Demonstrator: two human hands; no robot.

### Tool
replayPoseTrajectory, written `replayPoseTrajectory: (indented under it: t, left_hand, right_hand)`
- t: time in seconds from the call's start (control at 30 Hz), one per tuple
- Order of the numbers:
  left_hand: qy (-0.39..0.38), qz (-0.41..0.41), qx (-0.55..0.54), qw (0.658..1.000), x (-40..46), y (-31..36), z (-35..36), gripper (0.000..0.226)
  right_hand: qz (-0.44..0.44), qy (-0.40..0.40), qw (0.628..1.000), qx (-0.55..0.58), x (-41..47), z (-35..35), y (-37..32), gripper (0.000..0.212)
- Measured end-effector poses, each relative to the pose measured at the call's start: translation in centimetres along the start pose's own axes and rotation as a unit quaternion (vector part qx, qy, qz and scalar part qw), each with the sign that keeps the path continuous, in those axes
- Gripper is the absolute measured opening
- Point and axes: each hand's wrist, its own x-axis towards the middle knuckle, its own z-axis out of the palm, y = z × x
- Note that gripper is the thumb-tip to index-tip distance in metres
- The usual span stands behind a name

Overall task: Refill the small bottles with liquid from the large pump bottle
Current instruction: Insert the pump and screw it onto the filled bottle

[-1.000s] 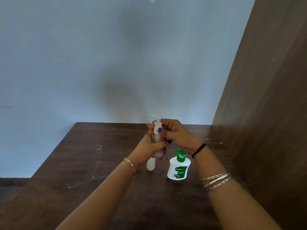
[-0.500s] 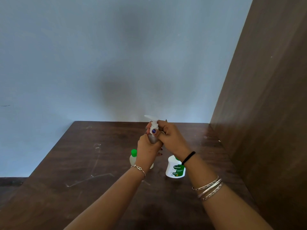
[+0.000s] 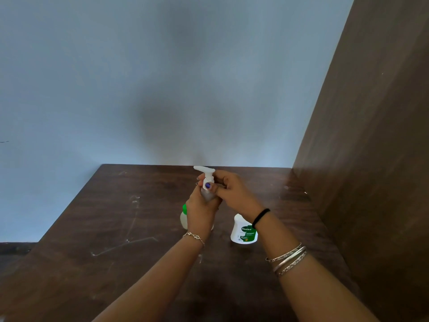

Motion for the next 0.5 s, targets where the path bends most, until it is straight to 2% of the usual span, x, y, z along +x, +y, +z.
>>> replayPoseTrajectory:
  t: [0.07, 0.2, 0.27, 0.37, 0.5]
  left_hand:
    - [-0.049, -0.014, 0.039, 0.998, 0.5, -0.7, -0.5, 0.036]
    - [-0.166, -0.003, -0.034, 0.986, 0.4, -2.3, -1.8, 0.050]
    - [-0.198, -0.016, -0.004, 0.980, 0.7, -4.2, -2.7, 0.058]
    - [-0.207, -0.038, 0.052, 0.976, 1.2, -6.8, -4.8, 0.053]
    - [-0.142, -0.092, 0.011, 0.986, 1.3, -9.9, -8.1, 0.043]
  right_hand:
    - [0.010, 0.019, 0.999, -0.032, 0.1, 0.1, 0.3, 0.029]
    - [0.027, 0.051, 0.995, -0.079, 0.1, 1.4, 1.4, 0.030]
    - [0.031, 0.050, 0.994, -0.093, 0.2, 2.2, 2.4, 0.031]
    - [0.038, 0.061, 0.992, -0.107, 0.3, 3.6, 4.1, 0.034]
    - [0.066, 0.083, 0.990, -0.092, 0.7, 5.3, 6.4, 0.032]
